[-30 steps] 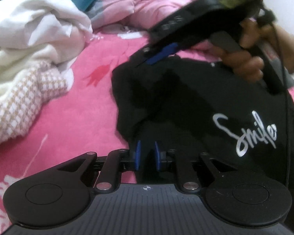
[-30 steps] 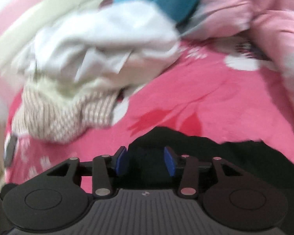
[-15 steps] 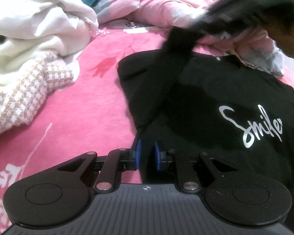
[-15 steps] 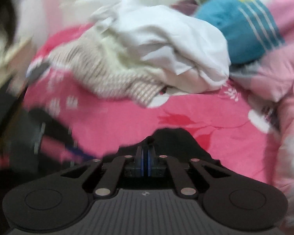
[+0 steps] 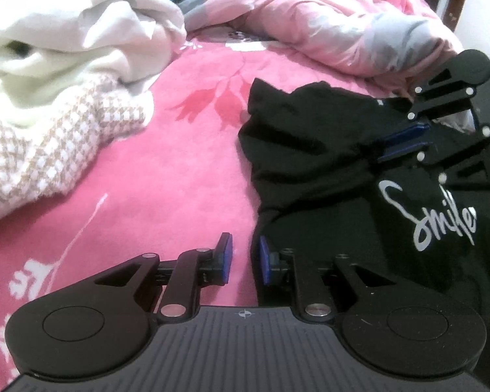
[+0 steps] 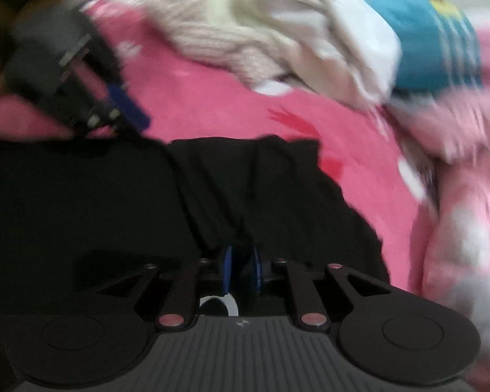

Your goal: Fold clothes

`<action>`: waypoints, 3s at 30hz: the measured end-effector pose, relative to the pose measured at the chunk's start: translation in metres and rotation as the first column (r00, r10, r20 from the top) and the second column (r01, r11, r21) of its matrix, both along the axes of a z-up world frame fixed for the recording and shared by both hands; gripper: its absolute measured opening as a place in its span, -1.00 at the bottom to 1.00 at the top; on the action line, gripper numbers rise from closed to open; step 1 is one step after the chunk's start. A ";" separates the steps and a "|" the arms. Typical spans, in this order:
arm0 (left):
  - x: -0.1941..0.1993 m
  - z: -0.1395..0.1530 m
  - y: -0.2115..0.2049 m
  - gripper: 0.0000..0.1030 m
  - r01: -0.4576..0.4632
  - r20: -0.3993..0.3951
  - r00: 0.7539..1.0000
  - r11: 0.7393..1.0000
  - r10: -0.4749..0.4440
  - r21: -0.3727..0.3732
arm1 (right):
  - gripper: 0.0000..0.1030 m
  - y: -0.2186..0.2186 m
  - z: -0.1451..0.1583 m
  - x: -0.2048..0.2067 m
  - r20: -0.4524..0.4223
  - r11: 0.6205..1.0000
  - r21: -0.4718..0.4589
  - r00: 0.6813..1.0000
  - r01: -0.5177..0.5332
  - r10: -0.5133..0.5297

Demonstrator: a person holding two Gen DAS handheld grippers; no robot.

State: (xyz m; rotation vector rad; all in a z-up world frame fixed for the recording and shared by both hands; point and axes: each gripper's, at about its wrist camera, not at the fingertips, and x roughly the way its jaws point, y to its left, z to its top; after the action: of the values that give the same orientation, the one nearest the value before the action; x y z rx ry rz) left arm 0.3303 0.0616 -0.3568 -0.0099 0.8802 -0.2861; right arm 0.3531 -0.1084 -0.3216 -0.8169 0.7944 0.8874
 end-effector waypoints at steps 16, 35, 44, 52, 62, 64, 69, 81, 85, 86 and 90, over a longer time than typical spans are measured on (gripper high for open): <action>-0.002 0.015 -0.047 -0.60 0.266 0.133 0.950 0.956 -0.282 0.122 | -0.34 -0.089 -0.027 0.087 -0.717 0.397 0.123 0.358 0.909 -0.598; 0.045 -0.003 -0.079 -0.06 0.388 0.076 0.917 0.919 -0.392 0.068 | -0.31 -0.093 -0.050 0.125 -0.725 0.239 -0.010 0.157 0.971 -0.670; 0.025 -0.005 -0.076 -0.45 0.431 0.072 0.898 0.900 -0.435 0.061 | -0.34 -0.079 -0.056 0.133 -0.738 0.286 0.009 0.200 0.958 -0.644; 0.010 0.000 -0.067 -0.94 0.342 0.165 0.922 0.936 -0.350 0.079 | -0.94 -0.055 -0.024 0.135 -0.681 0.379 0.135 0.363 0.916 -0.636; 0.019 0.031 -0.005 -1.00 0.034 0.181 0.983 0.992 -0.012 -0.119 | -0.95 -0.050 0.026 0.157 -0.695 0.347 0.253 0.419 0.903 -0.585; 0.026 0.037 0.013 -1.00 -0.048 0.167 0.983 0.980 0.081 -0.193 | -0.95 -0.040 0.041 0.164 -0.713 0.344 0.314 0.459 0.885 -0.530; 0.030 0.048 0.049 -1.00 -0.201 0.146 0.958 0.944 0.245 -0.263 | -0.95 -0.019 0.046 0.175 -0.754 0.359 0.293 0.446 0.886 -0.483; -0.008 0.040 -0.016 -1.00 0.075 0.205 0.977 0.990 -0.049 -0.120 | -0.94 -0.072 0.028 0.136 -0.699 0.356 0.179 0.373 0.917 -0.610; -0.010 0.015 -0.037 -1.00 0.156 0.151 0.978 0.985 -0.143 -0.075 | -0.94 -0.093 -0.003 0.128 -0.704 0.311 0.111 0.296 0.944 -0.646; -0.010 0.009 -0.038 -1.00 0.166 0.135 0.979 0.984 -0.156 -0.070 | -0.94 -0.095 -0.010 0.127 -0.696 0.314 0.097 0.290 0.944 -0.657; -0.007 -0.006 -0.038 -1.00 0.187 0.034 0.982 0.978 -0.185 -0.089 | -0.92 -0.099 -0.034 0.124 -0.644 0.344 0.053 0.295 0.938 -0.706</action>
State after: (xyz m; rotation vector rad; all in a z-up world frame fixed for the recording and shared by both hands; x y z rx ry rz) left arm 0.3232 0.0237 -0.3630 -0.0095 0.8432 -0.5011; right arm 0.4768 -0.2069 -0.3557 0.3765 1.2790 0.2065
